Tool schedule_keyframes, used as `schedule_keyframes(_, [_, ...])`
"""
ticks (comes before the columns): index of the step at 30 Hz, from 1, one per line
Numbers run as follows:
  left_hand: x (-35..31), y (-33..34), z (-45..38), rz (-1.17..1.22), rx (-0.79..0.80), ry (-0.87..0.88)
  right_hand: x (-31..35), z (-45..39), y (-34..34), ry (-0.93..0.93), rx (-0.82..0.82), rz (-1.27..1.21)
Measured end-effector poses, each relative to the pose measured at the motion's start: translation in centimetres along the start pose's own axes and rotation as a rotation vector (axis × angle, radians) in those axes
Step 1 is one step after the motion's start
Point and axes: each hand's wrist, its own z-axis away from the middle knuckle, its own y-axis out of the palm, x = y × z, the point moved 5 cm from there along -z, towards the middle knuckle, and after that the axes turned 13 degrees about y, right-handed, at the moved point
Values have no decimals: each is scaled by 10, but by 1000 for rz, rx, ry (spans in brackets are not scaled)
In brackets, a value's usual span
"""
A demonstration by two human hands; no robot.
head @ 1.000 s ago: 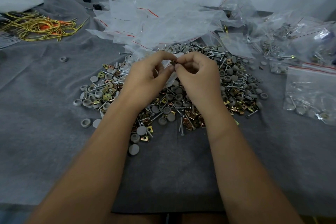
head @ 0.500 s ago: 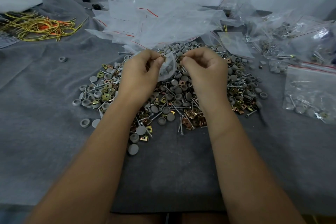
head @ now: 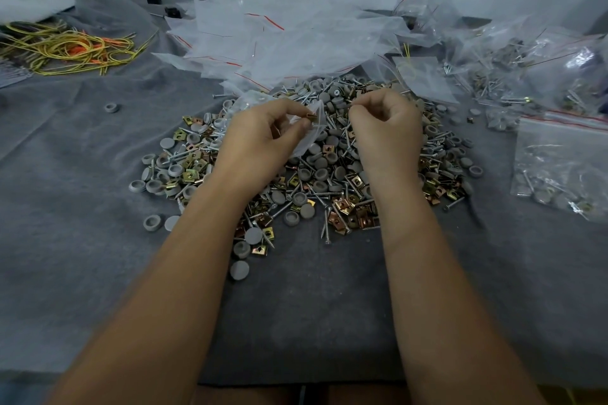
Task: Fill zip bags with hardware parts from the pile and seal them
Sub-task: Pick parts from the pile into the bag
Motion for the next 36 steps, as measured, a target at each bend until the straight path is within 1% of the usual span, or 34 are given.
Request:
schedule_keyframes(2, [1,-1,0,-19,-29,-17,-1,2,3,-38,12,163])
schedule_keyframes(4, [2,-2,0,-26,-40,-25,4,6,6,-145,5,269])
schedule_keyframes(7, [0,-2,0,-19,-35,-11,11,14,15,-261,96,229])
schedule_keyframes(9, [-1,-2,0,-11,-25,8,10,17,21,-297,153,262])
schedule_keyframes(12, [-3,-2,-1,-20,-17,16,8,16,25,-325,156,277])
schedule_keyframes(17, [-3,0,-2,-35,-17,-25,6,15,27,-335,143,288])
schedule_keyframes(20, [-7,1,-1,-51,-3,-15,5,14,29,-358,132,336])
schedule_keyframes(22, [-8,0,-1,-26,-13,-30,4,13,30,-372,123,347])
schedule_keyframes(26, [-13,-3,-1,71,-30,-39,5,16,27,-455,-7,381])
schedule_keyframes(27, [-14,-4,0,97,-39,-38,4,17,28,-459,-18,387])
schedule_keyframes(32, [-15,-5,1,225,-51,-95,2,16,33,-455,68,452])
schedule_keyframes(36, [-8,-8,3,194,-186,-163,7,18,33,-486,81,518])
